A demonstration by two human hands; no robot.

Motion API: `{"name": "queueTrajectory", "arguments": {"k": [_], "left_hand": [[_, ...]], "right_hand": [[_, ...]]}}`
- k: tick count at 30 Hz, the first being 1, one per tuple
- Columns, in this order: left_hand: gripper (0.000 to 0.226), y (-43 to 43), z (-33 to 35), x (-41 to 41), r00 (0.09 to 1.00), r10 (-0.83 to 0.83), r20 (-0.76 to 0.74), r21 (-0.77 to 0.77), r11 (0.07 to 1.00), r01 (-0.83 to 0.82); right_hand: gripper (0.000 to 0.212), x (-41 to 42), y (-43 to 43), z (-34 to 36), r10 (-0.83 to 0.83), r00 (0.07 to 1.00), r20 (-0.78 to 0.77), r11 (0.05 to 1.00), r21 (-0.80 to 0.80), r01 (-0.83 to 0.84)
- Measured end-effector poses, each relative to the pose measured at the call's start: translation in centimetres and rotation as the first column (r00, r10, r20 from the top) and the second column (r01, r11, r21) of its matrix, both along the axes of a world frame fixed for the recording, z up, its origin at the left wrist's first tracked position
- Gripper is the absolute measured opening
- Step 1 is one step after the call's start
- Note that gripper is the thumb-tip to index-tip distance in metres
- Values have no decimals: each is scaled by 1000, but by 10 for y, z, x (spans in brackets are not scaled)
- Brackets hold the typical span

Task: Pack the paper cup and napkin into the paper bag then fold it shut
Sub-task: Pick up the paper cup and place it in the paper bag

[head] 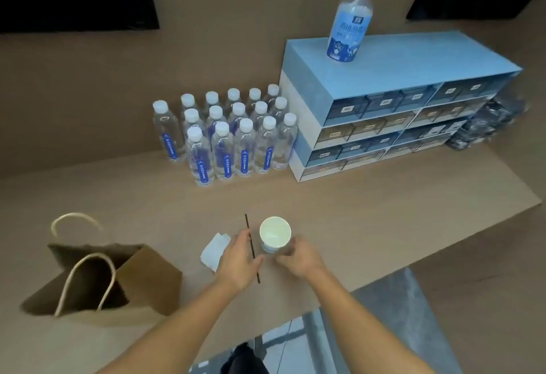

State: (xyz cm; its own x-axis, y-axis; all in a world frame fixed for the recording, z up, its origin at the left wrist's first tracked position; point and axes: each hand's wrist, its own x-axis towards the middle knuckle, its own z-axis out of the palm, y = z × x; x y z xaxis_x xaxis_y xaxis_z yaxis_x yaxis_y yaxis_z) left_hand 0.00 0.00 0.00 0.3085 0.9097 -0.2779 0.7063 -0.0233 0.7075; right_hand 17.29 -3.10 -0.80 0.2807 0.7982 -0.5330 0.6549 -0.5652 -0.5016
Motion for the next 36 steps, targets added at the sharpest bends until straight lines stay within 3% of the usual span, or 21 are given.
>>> {"name": "queueTrajectory", "arguments": {"k": [3, 10, 13, 15, 19, 22, 24, 26, 28, 30, 33, 36], "left_hand": [[59, 15, 0, 23, 982, 61, 177, -101, 994, -44], [53, 13, 35, 34, 889, 245, 387, -151, 968, -201], [49, -3, 79, 19, 851, 287, 440, -115, 958, -263], [53, -16, 117, 0, 853, 248, 460, -36, 965, -261], [65, -42, 191, -71, 914, -28, 404, 52, 999, 8], [51, -52, 239, -149, 923, -278, 265, 299, 934, 195], [40, -52, 254, -204, 955, -286, 76, 460, 860, 221], [49, -45, 254, -246, 946, -258, -195, 533, 782, 323], [61, -35, 242, -270, 816, -300, -494, 495, 674, 548], [66, -25, 225, -282, 640, -376, -670, 403, 539, 740], [45, -8, 203, -286, 452, -471, -757, 278, 394, 876], [10, 9, 199, -285, 327, -511, -795, 137, 374, 917]], "right_hand": [[57, 7, 16, -3, -3, 973, -230, 982, 184, 47], [50, 10, 37, 43, 81, 962, -261, 955, 296, 0], [61, 0, 42, 95, 259, 944, -205, 929, 319, -186], [67, -15, 43, 135, 424, 900, -102, 863, 346, -367], [56, -53, 42, 210, 653, 755, 55, 686, 379, -621], [60, -81, 42, 254, 711, 701, 49, 625, 413, -663], [64, -102, 43, 275, 728, 685, 43, 592, 463, -659], [64, -124, 48, 288, 747, 663, 44, 558, 501, -662], [62, -145, 52, 295, 776, 630, 45, 525, 508, -683], [60, -165, 54, 298, 803, 593, 61, 487, 507, -712], [60, -191, 54, 298, 825, 559, 79, 455, 492, -742], [60, -213, 55, 294, 836, 544, 70, 454, 469, -758]]}}
